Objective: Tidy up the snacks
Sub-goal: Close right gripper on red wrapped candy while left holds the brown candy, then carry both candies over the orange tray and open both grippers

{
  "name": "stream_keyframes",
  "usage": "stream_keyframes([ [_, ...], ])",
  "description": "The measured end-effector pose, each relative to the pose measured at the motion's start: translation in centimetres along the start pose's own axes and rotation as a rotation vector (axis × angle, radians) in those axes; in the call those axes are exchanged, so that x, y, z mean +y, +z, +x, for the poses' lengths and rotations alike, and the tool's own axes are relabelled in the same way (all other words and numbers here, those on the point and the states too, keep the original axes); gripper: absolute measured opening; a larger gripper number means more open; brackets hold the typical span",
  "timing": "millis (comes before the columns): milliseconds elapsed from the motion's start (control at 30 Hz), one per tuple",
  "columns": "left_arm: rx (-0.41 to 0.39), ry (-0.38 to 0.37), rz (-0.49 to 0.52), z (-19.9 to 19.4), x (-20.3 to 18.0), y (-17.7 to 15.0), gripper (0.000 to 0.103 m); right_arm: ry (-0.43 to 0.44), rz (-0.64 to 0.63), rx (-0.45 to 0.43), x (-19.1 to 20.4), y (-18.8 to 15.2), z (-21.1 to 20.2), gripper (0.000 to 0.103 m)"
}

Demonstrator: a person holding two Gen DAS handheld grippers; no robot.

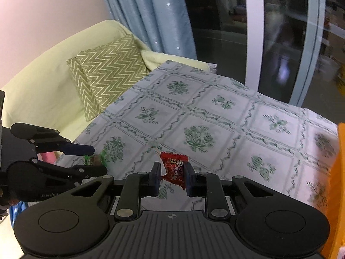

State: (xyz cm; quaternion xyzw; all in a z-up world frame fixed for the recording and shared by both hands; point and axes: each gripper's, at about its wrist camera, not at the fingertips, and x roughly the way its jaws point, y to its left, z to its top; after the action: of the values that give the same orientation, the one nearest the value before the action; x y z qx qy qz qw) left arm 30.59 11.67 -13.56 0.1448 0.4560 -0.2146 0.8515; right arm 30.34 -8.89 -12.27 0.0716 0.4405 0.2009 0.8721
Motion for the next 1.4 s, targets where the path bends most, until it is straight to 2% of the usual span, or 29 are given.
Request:
stream_keyframes([
  [67,0.001,-0.021,-0.026,0.1,0.1,0.1,0.021,-0.006,0.007,-0.001,-0.1,-0.2,-0.2,0.023],
  [167,0.0,-0.02,-0.044,0.1,0.1,0.1,0.019,-0.012,0.014,0.0,-0.1,-0.5,-0.4,0.023],
  [567,-0.017,-0.026,-0.125,-1.2,0.0,0.4,0.018,-0.013,0.016,-0.026,0.9,-0.9,-2.2,0.023],
  [800,-0.058,-0.06,-0.143,-3.7,-1.7,1.4,0.018,-0.011,0.067,-0.074,0.6,-1.3,-5.7,0.023],
  [1067,-0.117,-0.132,-0.142,-6.9,-7.3,3.5,0.018,-0.064,0.159,-0.13,-2.6,-3.7,-12.1,0.023],
  [1400,-0.16,-0.239,-0.07,-7.3,-18.8,8.1,0.018,-0.205,0.272,-0.175,-11.6,-7.3,-19.6,0.023],
])
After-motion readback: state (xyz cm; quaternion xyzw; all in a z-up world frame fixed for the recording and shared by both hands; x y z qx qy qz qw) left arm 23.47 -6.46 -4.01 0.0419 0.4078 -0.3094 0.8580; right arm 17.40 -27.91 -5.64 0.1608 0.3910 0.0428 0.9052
